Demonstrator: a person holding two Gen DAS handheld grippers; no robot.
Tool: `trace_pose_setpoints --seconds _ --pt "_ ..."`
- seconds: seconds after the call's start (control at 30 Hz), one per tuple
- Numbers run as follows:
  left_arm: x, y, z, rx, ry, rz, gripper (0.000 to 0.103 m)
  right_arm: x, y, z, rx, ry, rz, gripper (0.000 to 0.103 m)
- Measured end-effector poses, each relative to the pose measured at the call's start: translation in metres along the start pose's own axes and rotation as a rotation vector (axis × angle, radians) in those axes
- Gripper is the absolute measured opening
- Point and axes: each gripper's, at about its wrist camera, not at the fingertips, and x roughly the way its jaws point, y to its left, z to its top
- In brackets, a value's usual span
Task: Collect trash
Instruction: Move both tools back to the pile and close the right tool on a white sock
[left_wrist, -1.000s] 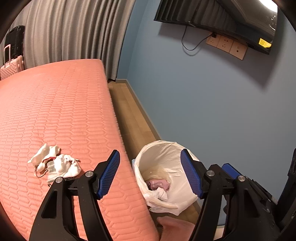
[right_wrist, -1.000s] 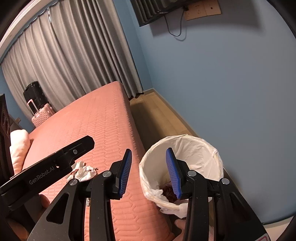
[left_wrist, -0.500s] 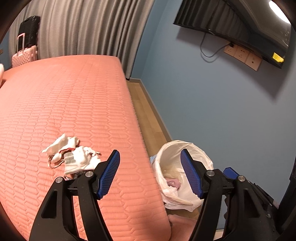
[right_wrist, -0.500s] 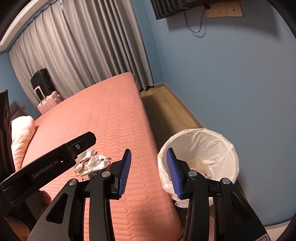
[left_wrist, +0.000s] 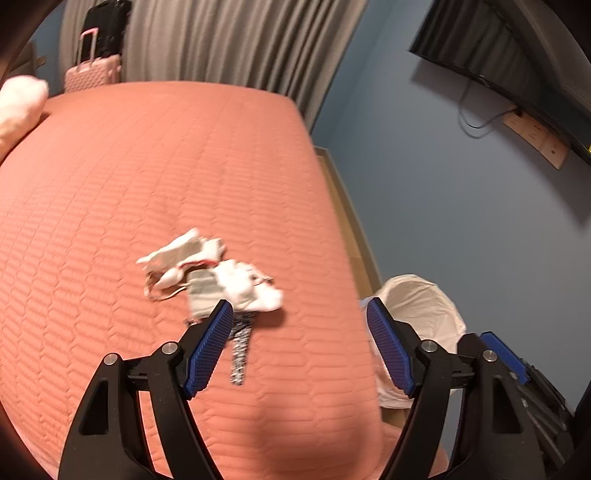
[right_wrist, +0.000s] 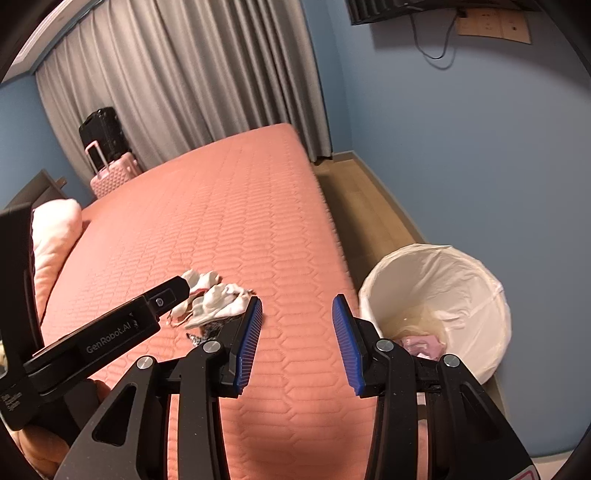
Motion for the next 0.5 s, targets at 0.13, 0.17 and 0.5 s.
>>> trace_pose_setpoints --seconds 0.13,0.17,0.5 --pt "0.004 0.029 -0.004 -0.044 0.018 0.028 0.072 0.013 0.017 -0.001 -0.025 0.022 0.012 0.043" --pt "0.005 0.038 -0.006 -0.062 0.024 0.036 0.073 0.016 0.021 -0.002 -0.029 0.026 0.014 0.045" --pt "0.02 0.1 -0.015 -0.154 0.076 0.102 0.073 0.063 0.062 -0.007 -0.081 0.098 0.047 0.045"
